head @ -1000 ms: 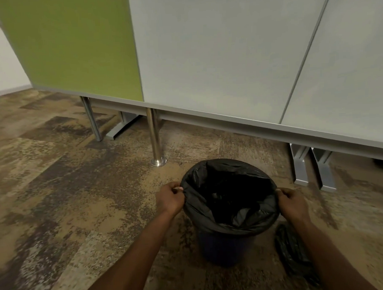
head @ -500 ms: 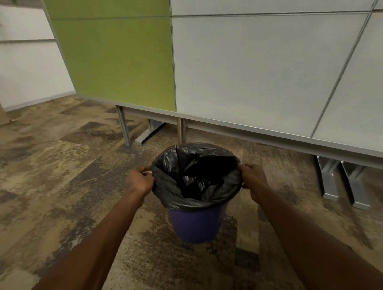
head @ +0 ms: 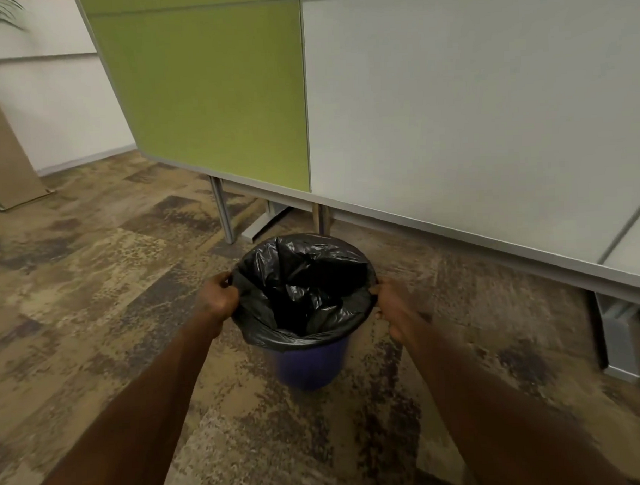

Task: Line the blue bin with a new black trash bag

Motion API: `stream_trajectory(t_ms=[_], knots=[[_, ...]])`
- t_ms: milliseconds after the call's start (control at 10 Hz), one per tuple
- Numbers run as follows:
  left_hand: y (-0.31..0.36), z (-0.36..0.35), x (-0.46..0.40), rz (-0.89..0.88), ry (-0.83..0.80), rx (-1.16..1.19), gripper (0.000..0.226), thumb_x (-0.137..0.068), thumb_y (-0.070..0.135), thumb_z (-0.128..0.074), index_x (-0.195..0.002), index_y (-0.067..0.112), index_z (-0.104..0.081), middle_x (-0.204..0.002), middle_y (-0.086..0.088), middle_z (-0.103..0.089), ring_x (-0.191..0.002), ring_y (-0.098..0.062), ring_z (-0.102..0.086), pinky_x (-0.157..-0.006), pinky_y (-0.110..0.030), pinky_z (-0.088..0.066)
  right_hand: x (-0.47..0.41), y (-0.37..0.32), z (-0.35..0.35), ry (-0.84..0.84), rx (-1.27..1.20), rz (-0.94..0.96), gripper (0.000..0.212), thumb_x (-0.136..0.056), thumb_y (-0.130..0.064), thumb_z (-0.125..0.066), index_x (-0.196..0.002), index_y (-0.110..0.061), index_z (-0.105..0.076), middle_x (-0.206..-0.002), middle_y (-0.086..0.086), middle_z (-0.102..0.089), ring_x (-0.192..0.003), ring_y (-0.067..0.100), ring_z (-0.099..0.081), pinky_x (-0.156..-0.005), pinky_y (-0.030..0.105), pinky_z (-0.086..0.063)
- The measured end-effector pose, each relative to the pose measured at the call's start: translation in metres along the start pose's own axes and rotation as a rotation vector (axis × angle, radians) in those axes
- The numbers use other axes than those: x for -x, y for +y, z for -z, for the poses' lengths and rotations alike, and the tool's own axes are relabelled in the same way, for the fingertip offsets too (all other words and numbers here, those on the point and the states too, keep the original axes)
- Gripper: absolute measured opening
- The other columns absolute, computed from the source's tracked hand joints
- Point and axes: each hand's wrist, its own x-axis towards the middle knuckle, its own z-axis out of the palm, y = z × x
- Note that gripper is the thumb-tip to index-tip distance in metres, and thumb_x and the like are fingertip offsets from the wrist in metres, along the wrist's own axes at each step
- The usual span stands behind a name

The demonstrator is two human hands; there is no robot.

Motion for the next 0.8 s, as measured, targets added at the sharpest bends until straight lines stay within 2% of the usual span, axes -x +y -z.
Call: stream_trajectory(t_ms=[100, 200, 300, 400, 500, 600, 700, 800], knots=[[-0.001, -0.003, -0.024, -0.012, -0.019, -0.038, 0.040, -0.099, 0.006, -0.052, -0.138, 0.010, -0.064, -0.129, -0.019, -0.067, -0.117, -0.039, -0.064, -0.102, -0.054, -0.054, -0.027, 0.001, -0.017, 0.006, -0.050, -0.013, 0.027, -0.097, -0.010, -0.049, -0.097, -0.024, -0.073, -0.086, -0.003, -0.072, -0.077, 0.017, -0.062, -0.058, 0.031, -0.044], [-0.008, -0.011, -0.050, -0.034, -0.058, -0.066, 0.038, -0.101, 0.003, -0.050, -0.135, 0.011, -0.065, -0.128, -0.017, -0.067, -0.117, -0.035, -0.064, -0.103, -0.052, -0.054, -0.058, 0.007, -0.031, 0.014, -0.089, -0.045, 0.030, -0.097, -0.007, -0.051, -0.109, -0.023, -0.073, -0.095, 0.000, -0.074, -0.077, 0.019, -0.063, -0.056, 0.030, -0.044], [-0.015, -0.021, -0.065, -0.077, -0.081, -0.095, 0.043, -0.103, -0.001, -0.041, -0.137, 0.011, -0.064, -0.130, -0.011, -0.064, -0.121, -0.029, -0.059, -0.102, -0.042, -0.051, -0.075, 0.014, -0.036, 0.015, -0.109, -0.045, 0.037, -0.097, -0.006, -0.051, -0.120, -0.027, -0.071, -0.103, 0.002, -0.076, -0.078, 0.019, -0.064, -0.057, 0.029, -0.044], [-0.019, -0.034, -0.078, -0.106, -0.060, -0.043, 0.045, -0.105, -0.006, -0.035, -0.140, 0.005, -0.061, -0.133, -0.010, -0.062, -0.117, -0.022, -0.055, -0.097, -0.030, -0.045, -0.094, 0.019, -0.039, 0.010, -0.151, -0.040, 0.039, -0.098, -0.006, -0.050, -0.124, -0.026, -0.070, -0.110, 0.003, -0.076, -0.076, 0.014, -0.064, -0.050, 0.024, -0.045], [-0.020, -0.039, -0.084, -0.085, -0.030, 0.041, 0.043, -0.107, -0.005, -0.033, -0.140, 0.002, -0.060, -0.135, -0.015, -0.062, -0.117, -0.027, -0.058, -0.093, -0.026, -0.042, -0.101, 0.014, -0.042, 0.006, -0.131, -0.007, 0.035, -0.097, -0.004, -0.050, -0.112, -0.023, -0.075, -0.105, 0.001, -0.076, -0.074, 0.010, -0.066, -0.045, 0.018, -0.046], [-0.026, -0.040, -0.088, -0.100, -0.012, 0.074, 0.044, -0.108, -0.001, -0.032, -0.138, 0.006, -0.063, -0.135, -0.015, -0.064, -0.119, -0.026, -0.059, -0.097, -0.032, -0.047, -0.105, 0.011, -0.042, 0.010, -0.144, 0.040, 0.039, -0.094, -0.002, -0.050, -0.087, -0.033, -0.073, -0.087, -0.006, -0.074, -0.065, 0.004, -0.067, -0.048, 0.019, -0.047], [-0.030, -0.041, -0.083, -0.033, -0.008, 0.116, 0.044, -0.108, 0.001, -0.033, -0.138, 0.009, -0.063, -0.134, -0.015, -0.065, -0.117, -0.025, -0.060, -0.101, -0.040, -0.048, -0.102, 0.012, -0.038, 0.018, -0.072, 0.035, 0.032, -0.095, -0.008, -0.051, -0.085, -0.031, -0.071, -0.088, -0.005, -0.070, -0.082, 0.015, -0.065, -0.066, 0.029, -0.043], [-0.034, -0.042, -0.078, 0.035, 0.056, 0.184, 0.048, -0.110, 0.008, -0.037, -0.157, 0.007, -0.039, -0.142, -0.009, -0.056, -0.124, -0.021, -0.055, -0.106, -0.035, -0.040, -0.097, 0.020, -0.031, 0.083, -0.065, 0.069, 0.025, -0.099, -0.022, -0.053, -0.112, -0.012, -0.071, -0.108, 0.010, -0.072, -0.098, 0.029, -0.064, -0.081, 0.037, -0.048]])
